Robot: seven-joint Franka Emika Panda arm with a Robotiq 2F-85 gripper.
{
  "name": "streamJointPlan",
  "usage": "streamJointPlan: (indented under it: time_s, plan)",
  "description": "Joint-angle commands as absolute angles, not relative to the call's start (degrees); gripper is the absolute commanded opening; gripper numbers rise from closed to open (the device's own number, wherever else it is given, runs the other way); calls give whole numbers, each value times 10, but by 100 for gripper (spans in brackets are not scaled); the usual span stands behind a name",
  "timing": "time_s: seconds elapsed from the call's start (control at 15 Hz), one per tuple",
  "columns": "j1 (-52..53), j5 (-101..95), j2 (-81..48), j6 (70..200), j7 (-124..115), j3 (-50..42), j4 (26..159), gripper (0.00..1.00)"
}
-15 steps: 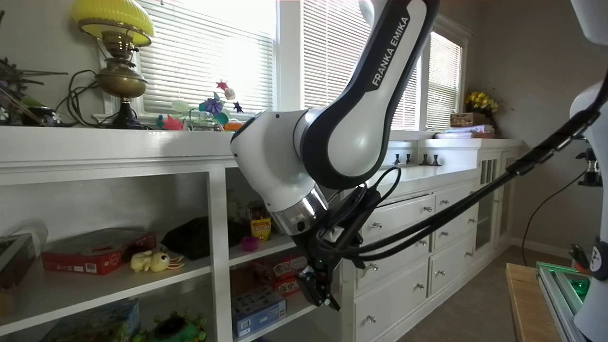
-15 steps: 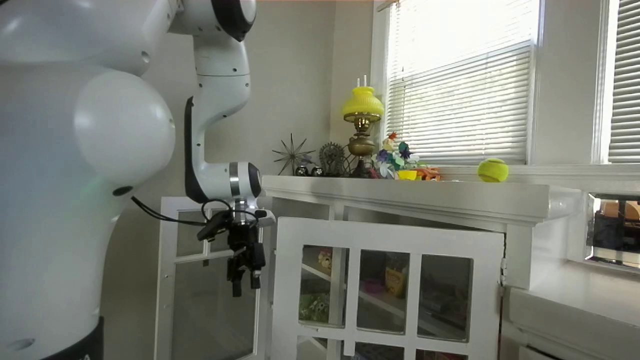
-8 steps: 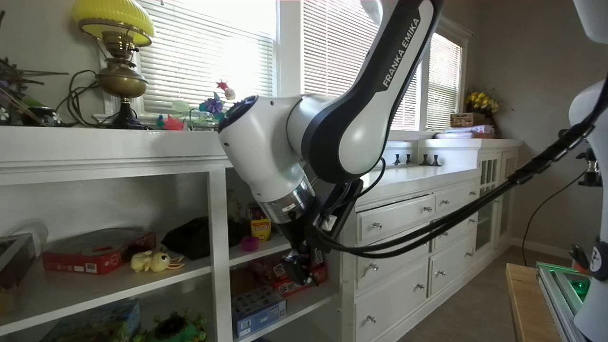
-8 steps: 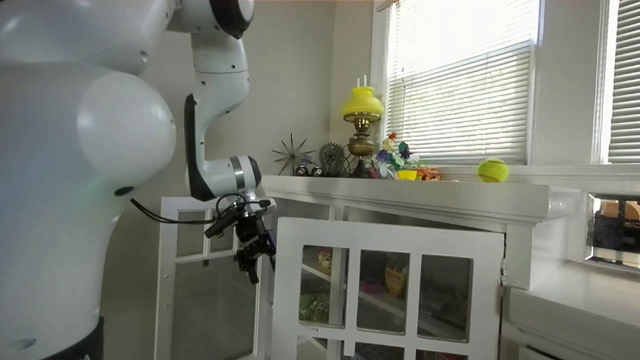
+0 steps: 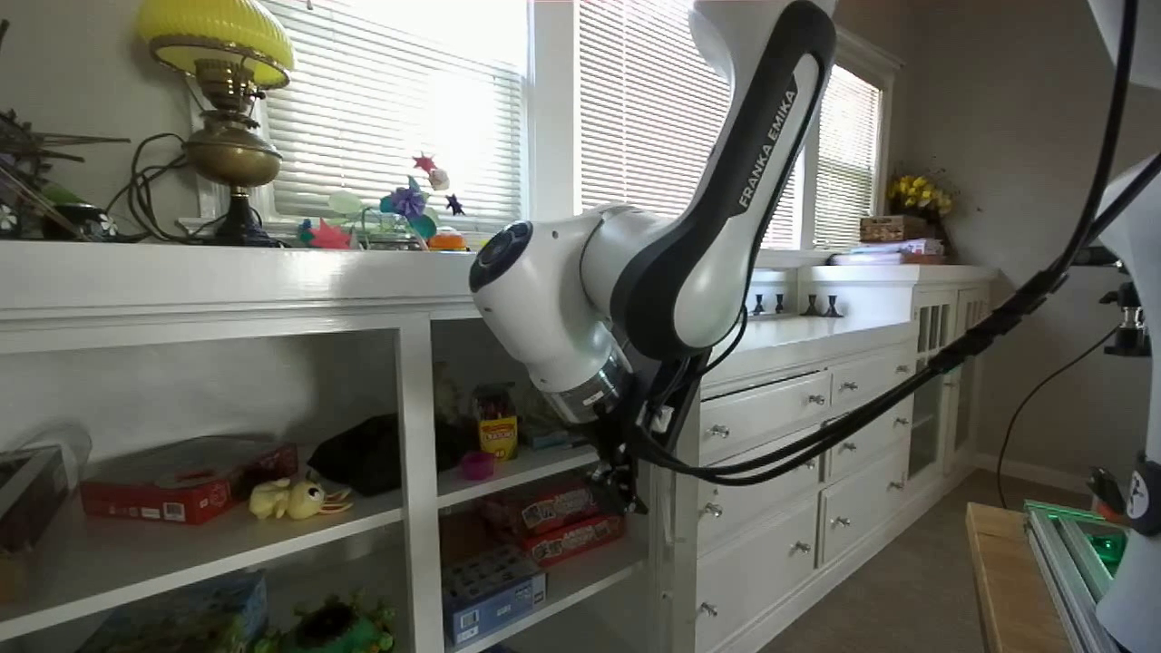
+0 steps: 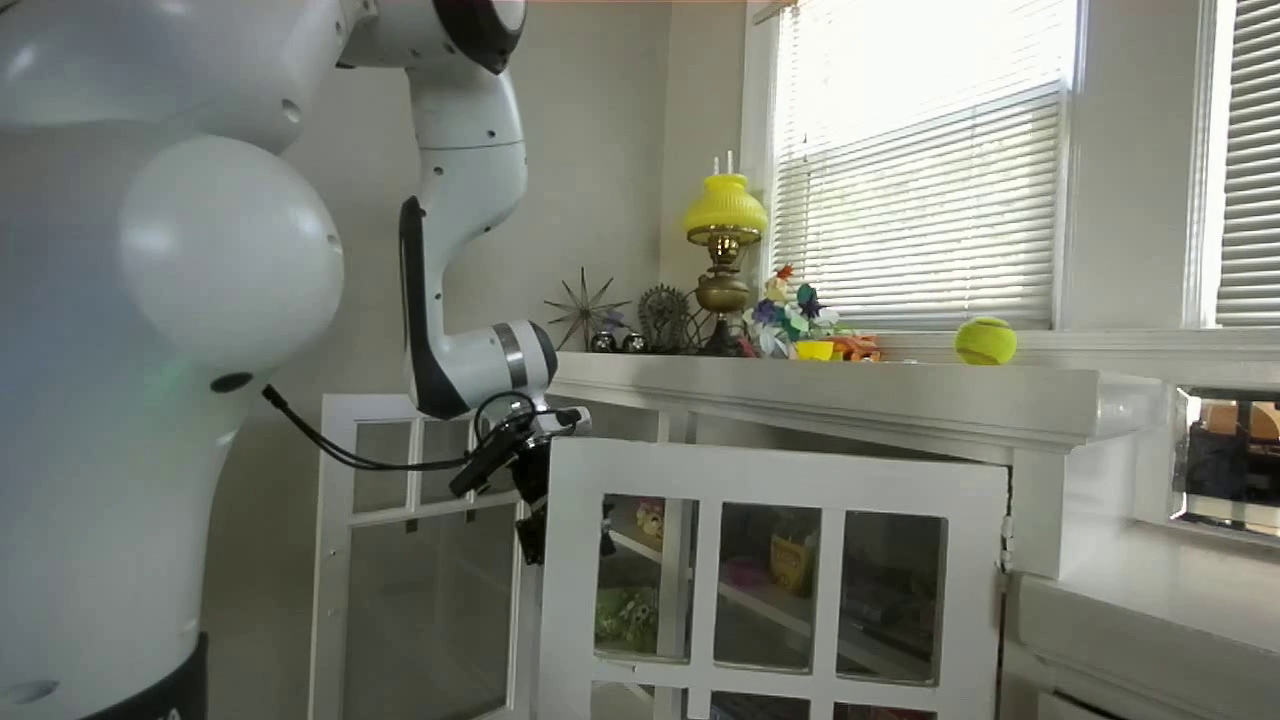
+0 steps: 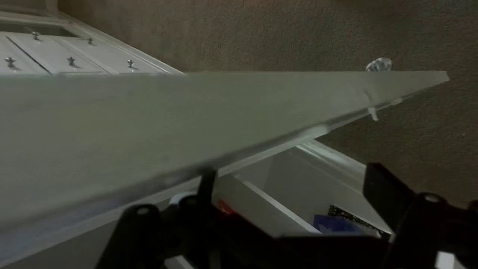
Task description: Open the right door of the cabinet on the left.
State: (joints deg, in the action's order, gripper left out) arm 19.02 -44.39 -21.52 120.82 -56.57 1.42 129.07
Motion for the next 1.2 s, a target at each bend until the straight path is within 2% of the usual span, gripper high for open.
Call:
streamJointPlan:
  time_s: [0.0, 0.47, 1.13]
  plan:
    - [165, -480, -190, 1208, -570, 16, 1334, 100]
    - [139, -464, -168, 1195, -572, 18, 1397, 100]
    - [109, -482, -138, 1113, -572, 11, 1473, 100]
